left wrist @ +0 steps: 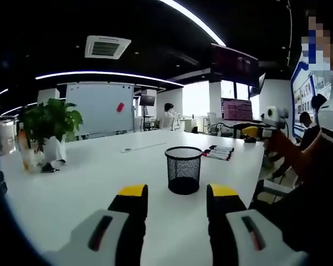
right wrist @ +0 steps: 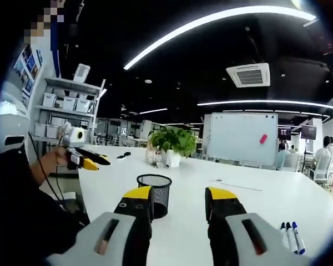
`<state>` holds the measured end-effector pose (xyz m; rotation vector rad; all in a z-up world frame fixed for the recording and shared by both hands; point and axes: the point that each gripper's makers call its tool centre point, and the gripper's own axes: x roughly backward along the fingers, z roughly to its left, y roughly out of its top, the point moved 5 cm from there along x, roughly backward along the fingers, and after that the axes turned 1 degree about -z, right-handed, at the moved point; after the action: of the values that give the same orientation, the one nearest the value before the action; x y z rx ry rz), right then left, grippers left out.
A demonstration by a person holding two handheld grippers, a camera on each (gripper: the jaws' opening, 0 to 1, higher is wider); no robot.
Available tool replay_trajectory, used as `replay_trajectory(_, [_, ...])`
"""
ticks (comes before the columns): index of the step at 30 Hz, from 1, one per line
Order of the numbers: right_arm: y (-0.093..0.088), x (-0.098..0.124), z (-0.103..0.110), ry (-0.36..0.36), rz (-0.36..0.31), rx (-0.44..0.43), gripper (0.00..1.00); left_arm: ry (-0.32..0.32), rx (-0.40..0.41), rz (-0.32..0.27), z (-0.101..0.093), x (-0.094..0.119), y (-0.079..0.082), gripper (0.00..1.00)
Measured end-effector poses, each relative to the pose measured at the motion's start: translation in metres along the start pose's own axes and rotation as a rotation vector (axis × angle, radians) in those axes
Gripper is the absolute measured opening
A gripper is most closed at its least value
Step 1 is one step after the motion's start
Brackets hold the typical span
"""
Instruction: Pick up the whiteboard markers from the pen holder and place them facing the whiteboard neatly
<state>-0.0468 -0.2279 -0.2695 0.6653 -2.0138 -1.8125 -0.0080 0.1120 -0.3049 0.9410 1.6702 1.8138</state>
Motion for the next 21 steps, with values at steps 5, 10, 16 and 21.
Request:
replay_trajectory(5, [0.002,0.004,-0.005,-0.02,-0.005,0.005,0.39,0.01,-0.018,0.021,0.0,-0.001,-0.003,0.44])
replay_trajectory(10, [0.001,0.005,-0.008,-0.042,-0.003,0.006,0.38,0.012,-0.014,0.018,0.0,-0.001,-0.002,0.44])
replay_trajectory(16, [0.002,0.008,-0.012,-0.062,-0.013,-0.007,0.36,0.009,-0.014,0.016,-0.001,-0.001,-0.002,0.44])
replay_trajectory(21, [0.004,0.011,-0.018,-0.093,-0.024,-0.003,0.35,0.028,-0.013,0.014,0.002,0.0,-0.001,0.45])
